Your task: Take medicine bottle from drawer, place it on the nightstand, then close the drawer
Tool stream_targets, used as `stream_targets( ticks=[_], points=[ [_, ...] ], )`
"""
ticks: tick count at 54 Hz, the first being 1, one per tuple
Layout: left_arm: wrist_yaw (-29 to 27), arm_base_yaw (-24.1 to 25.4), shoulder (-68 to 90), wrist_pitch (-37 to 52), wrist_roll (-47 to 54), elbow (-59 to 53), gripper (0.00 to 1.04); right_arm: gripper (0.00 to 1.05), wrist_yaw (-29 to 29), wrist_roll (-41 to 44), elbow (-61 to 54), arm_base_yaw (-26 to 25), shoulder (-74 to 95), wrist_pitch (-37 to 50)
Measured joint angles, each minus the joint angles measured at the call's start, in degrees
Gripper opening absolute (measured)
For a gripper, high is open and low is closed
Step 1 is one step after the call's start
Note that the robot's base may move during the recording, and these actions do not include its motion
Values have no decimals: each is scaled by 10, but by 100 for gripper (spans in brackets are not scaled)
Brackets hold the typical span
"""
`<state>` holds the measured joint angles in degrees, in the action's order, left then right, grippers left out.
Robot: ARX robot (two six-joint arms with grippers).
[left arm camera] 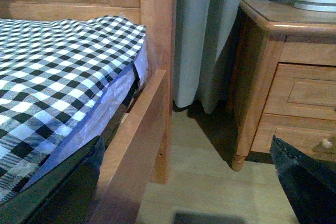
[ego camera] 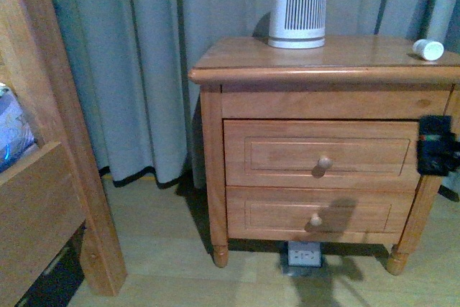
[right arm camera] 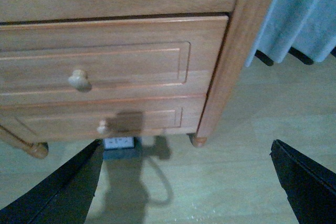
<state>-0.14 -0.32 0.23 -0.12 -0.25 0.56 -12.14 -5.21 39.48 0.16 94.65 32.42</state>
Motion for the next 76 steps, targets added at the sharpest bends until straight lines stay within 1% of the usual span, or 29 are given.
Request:
stream_targets(
  ticks=[7,11,16,19,23,27,33,37,43,54,55,56,57,58,59,60,65,67,69,70,76],
  points=[
    [0,0,0,0,0,0,98,98,2,17,-110,-8,-161,-27],
    [0,0,0,0,0,0,98,98,13,45,-192,-9,-332,-79],
    [0,0,0,0,0,0,98,98,21,79,-240,-11,-451,-89],
    [0,0,0,0,0,0,98,98,30,83,-256,-20,-513,-117],
    [0,0,0,0,0,0,98,98,31,84,-278,-36,-593,-167],
    [0,0,0,0,0,0,98,98,15,84,-300,-37,-656,-216],
    [0,0,0,0,0,0,98,98,-12,90,-342,-21,-775,-300],
    [0,0,0,0,0,0,98,98,-14,97,-362,-11,-869,-360],
    [0,0,0,0,0,0,98,98,-14,112,-366,-8,-909,-342],
    [0,0,0,0,0,0,98,98,-13,125,-369,-7,-913,-344],
    [0,0,0,0,0,0,98,97,-6,123,-369,-7,-914,-343],
    [0,0,0,0,0,0,98,92,33,109,-377,-7,-924,-333],
    [0,0,0,0,0,0,98,89,57,100,-382,-6,-929,-330],
    [0,0,0,0,0,0,98,84,92,91,-386,-5,-937,-329],
    [0,0,0,0,0,0,98,79,112,82,-386,-3,-940,-327],
    [0,0,0,0,0,0,98,74,120,76,-386,-2,-941,-327],
    [0,0,0,0,0,0,98,59,120,66,-387,-2,-942,-326],
    [0,0,0,0,0,0,98,48,120,63,-387,-2,-942,-326],
    [0,0,0,0,0,0,98,41,120,61,-387,-2,-942,-326],
    [0,0,0,0,0,0,98,40,120,61,-387,-2,-942,-326],
    [0,0,0,0,0,0,98,19,120,60,-387,-2,-942,-326]
  ],
)
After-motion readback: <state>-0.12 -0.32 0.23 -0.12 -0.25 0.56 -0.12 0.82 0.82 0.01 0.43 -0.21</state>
